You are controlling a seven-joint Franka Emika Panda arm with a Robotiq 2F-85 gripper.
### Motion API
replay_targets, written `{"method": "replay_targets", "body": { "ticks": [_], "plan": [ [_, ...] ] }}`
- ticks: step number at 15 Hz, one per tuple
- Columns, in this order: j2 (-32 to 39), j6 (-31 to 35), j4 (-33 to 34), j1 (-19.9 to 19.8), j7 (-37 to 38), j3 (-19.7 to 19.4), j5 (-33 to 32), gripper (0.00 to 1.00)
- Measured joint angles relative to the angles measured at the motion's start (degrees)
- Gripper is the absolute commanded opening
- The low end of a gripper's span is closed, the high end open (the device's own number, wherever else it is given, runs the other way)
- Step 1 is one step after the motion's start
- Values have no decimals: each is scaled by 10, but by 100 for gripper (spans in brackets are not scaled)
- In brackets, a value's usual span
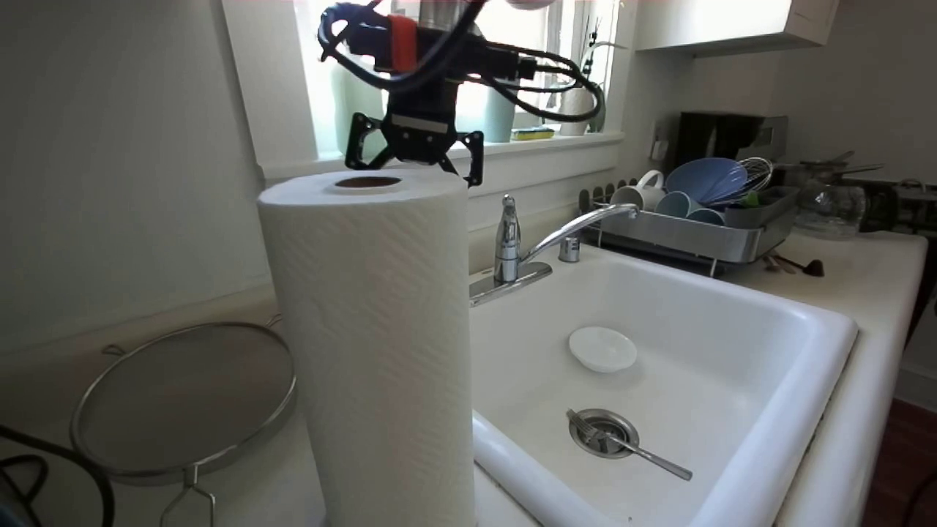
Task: Turn the faucet to the right then place the orange bottle next to it
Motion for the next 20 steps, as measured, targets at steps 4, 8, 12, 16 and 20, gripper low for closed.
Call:
{"method": "replay_targets", "body": {
  "ticks": [4,8,12,16,20],
  "plan": [
    [25,-4,32,9,27,-4,7,100],
    [25,-4,32,9,25,-5,7,100],
    [25,-4,32,9,25,-6,7,100],
    [41,6,45,13,23,-6,7,100],
    [74,26,80,20,22,-8,7,100]
  ]
}}
